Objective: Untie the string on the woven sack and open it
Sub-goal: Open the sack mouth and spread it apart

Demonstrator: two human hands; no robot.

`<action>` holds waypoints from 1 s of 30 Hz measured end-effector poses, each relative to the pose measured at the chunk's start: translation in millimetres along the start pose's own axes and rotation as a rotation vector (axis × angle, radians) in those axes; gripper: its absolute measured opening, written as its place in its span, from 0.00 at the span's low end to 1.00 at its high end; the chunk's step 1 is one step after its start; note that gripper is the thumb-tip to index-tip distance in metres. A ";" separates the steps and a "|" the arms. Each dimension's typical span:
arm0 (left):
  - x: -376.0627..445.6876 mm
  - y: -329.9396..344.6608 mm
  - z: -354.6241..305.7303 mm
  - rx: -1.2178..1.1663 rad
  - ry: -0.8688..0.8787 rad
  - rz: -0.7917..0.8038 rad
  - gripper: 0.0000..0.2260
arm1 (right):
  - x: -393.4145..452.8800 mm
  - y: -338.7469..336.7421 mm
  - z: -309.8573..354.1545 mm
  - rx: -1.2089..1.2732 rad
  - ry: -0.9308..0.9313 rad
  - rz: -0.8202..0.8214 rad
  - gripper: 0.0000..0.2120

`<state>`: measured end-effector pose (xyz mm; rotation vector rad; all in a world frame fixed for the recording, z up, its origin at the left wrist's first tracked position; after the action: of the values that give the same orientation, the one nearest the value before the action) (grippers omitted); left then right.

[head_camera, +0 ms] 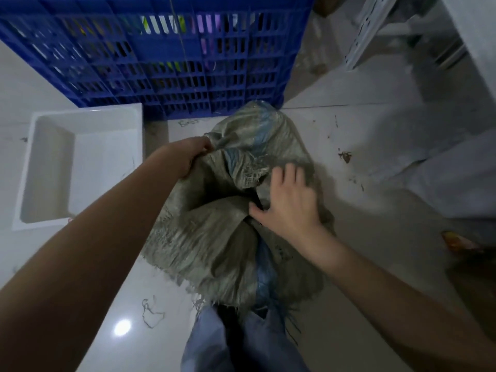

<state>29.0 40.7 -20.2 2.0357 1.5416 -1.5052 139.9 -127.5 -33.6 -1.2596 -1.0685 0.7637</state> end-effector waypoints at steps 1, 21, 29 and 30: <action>2.8 1.3 -1.2 0.023 0.087 -0.058 0.15 | -6.8 7.1 -0.7 -0.042 0.035 0.055 0.36; -29.6 10.4 139.6 1.210 0.997 0.037 0.48 | -38.6 17.6 -24.1 0.249 -0.639 0.533 0.11; -76.3 -34.6 93.9 0.608 1.410 -0.160 0.12 | -16.1 -38.2 -66.8 0.440 -0.430 -0.255 0.08; -82.3 -36.7 85.8 0.490 1.334 -0.097 0.07 | -11.1 -46.4 -69.1 0.491 -0.379 -0.278 0.10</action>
<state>-47.9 -49.2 18.6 3.6654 1.6139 -0.3757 195.7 -171.3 11.3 -0.5468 -1.2302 0.9961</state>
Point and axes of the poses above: each hand's wrist, its own x-axis towards the middle knuckle, its own y-axis out of the palm, z = x × y, the point moved 2 cm from there along x, towards the middle knuckle, and after that the axes turned 11 degrees about -z, right-handed, at the moved point
